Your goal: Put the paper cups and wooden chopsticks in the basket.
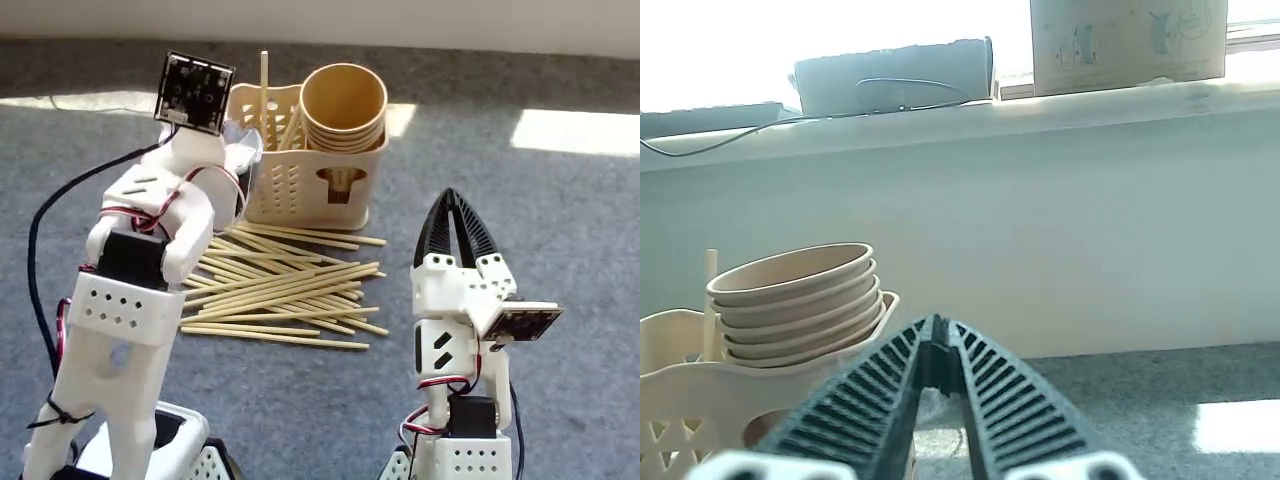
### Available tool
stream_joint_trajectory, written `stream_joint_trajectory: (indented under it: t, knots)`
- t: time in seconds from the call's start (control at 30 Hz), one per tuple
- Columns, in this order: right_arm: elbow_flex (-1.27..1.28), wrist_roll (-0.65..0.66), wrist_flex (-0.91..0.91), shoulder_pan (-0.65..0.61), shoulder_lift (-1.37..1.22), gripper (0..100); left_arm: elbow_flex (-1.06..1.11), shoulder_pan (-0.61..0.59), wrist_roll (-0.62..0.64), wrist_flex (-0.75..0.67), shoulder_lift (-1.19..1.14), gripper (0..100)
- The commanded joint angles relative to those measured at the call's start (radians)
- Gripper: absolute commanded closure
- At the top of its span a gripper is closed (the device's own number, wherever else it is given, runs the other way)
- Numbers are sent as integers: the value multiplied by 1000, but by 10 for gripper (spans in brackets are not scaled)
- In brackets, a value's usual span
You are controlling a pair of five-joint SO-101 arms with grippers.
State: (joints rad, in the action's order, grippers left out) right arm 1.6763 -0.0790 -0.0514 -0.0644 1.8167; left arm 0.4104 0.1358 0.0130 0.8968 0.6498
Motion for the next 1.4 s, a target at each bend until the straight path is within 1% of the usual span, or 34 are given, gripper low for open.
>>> stream_joint_trajectory:
  t: [0.0,0.07,0.27,0.37,0.47,0.67,0.77,0.87,1.07,1.13,1.27,1.37]
  knots:
    - [105,11,-4,13,16,992,-53,-5,-11,89,36,888]
    - [105,11,-4,13,16,992,-50,1,-55,123,36,888]
    - [105,12,-4,13,16,992,-42,76,-163,267,33,891]
    - [105,12,-4,13,16,992,1,105,-204,308,33,891]
    - [105,12,-4,13,16,992,62,116,-241,308,33,889]
    - [105,11,-4,15,16,992,166,156,-376,308,33,887]
    - [105,9,-4,21,16,992,214,177,-422,308,33,879]
    - [105,9,-4,53,16,992,260,182,-431,307,31,845]
    - [105,9,-4,58,18,992,312,182,-431,265,19,844]
    - [105,9,-4,61,18,992,308,182,-433,259,-30,844]
    - [105,9,-4,61,18,992,266,182,-488,249,-183,846]
    - [105,9,-4,61,16,992,209,180,-489,247,-303,846]
